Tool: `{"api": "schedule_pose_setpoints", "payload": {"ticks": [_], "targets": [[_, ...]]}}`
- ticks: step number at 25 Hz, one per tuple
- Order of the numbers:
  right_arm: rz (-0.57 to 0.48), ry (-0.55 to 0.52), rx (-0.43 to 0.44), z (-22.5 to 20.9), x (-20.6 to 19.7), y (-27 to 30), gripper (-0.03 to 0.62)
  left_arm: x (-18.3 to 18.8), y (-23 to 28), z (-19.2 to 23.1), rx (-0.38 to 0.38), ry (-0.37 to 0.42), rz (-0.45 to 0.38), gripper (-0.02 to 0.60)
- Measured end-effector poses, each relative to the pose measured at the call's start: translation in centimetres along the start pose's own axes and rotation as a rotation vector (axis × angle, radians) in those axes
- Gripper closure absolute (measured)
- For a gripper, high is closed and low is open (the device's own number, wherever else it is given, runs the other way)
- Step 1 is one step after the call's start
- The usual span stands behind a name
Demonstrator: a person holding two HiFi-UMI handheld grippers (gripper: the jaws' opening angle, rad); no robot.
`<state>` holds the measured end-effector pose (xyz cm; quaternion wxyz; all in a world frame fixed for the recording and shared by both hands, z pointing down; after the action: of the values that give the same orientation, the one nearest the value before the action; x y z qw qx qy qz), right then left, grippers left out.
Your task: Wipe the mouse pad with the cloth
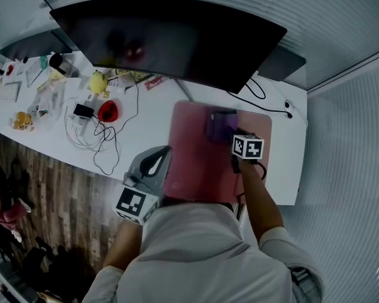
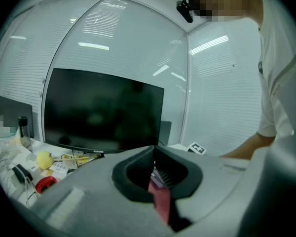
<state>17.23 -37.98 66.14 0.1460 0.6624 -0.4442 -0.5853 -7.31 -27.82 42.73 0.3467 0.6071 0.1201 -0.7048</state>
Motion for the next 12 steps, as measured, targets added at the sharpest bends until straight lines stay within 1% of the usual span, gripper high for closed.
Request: {"api": "schedule_pose_setpoints", "payload": {"ticks": [8,12], "targets": [[-0.007,0.044,-0.122,-9.7,-2.5,-6.0,0.551,-1.1,2.9,-5.8,-0.014,-0.004,-0.006,0.578],[-0.044,0.121,-0.199,-14.4,-4.0,-9.0,0.551,-1.4,4.1,-8.5,-0.031,0.005,0.008,0.578]]}}
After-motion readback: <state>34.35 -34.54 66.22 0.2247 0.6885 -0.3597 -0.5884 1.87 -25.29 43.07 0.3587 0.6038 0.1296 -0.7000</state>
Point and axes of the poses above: the fingertips, and each gripper's own axes: y forward along the fingers, z to its left, x out of its top, the point moved 4 cm from there along -y, backward along the fingers, and after that the axes turned 7 degrees about -y, right-handed, at the moved point
